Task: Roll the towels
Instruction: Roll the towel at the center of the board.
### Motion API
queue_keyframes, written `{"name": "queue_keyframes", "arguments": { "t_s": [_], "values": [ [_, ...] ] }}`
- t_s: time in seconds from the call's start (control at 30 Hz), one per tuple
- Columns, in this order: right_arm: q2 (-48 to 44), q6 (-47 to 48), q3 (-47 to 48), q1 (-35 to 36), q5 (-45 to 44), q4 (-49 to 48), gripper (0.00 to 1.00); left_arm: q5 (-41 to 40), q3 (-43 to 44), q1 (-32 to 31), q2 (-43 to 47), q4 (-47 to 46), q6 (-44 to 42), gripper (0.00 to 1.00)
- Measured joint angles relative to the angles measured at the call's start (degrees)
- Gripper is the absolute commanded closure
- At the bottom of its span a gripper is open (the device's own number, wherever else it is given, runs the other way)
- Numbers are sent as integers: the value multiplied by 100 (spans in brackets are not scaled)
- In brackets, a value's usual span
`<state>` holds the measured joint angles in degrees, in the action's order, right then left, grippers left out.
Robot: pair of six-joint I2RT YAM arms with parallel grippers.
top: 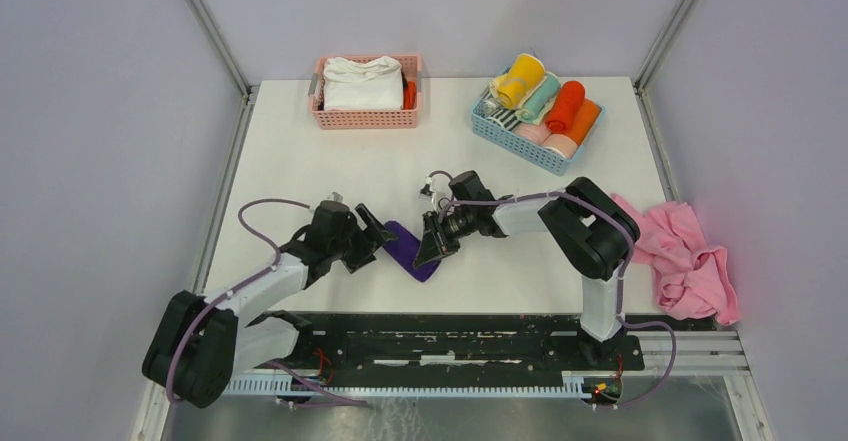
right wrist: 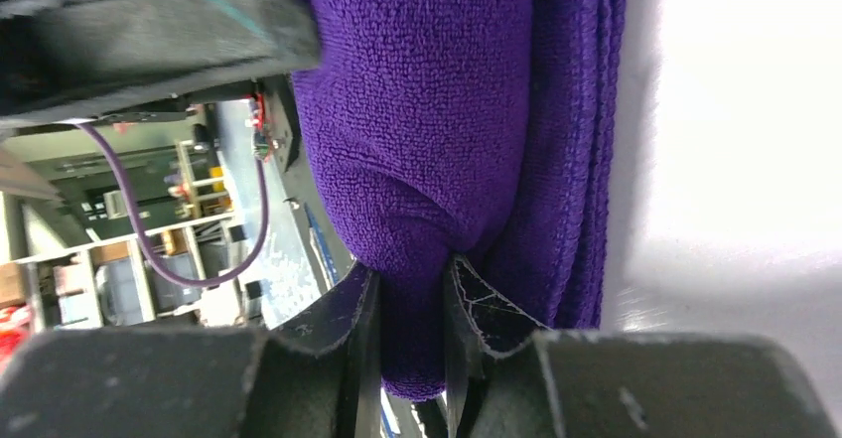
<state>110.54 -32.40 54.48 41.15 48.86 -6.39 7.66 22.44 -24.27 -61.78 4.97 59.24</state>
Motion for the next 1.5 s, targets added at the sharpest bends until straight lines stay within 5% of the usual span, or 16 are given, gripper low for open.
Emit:
{"name": "queue_keyframes", "arguments": {
  "t_s": [0.2,0.47,0.7,0.9,1.17,1.5],
  "values": [
    [352,-503,0,-177,549,-450,72,61,127,15,-778,-382,42,17],
    [66,-522,-111,-197,199,-229,45,4,564,7,-1615,-831,46,28],
    [-1467,361,-153,103,-2013,1381,29,24,675,4,-2022,-1193,87,31],
    [-2135,1333,494,1381,-4500,2546,21,50,931,-46,-2371,-1327,87,31],
    [-1412,2345,1484,2465,-6594,2962,15,46,1204,-111,-2625,-1266,79,30],
    [-264,2909,1718,2577,-7517,2881,19,142,1346,-131,-2778,-1263,37,28]
  ]
}}
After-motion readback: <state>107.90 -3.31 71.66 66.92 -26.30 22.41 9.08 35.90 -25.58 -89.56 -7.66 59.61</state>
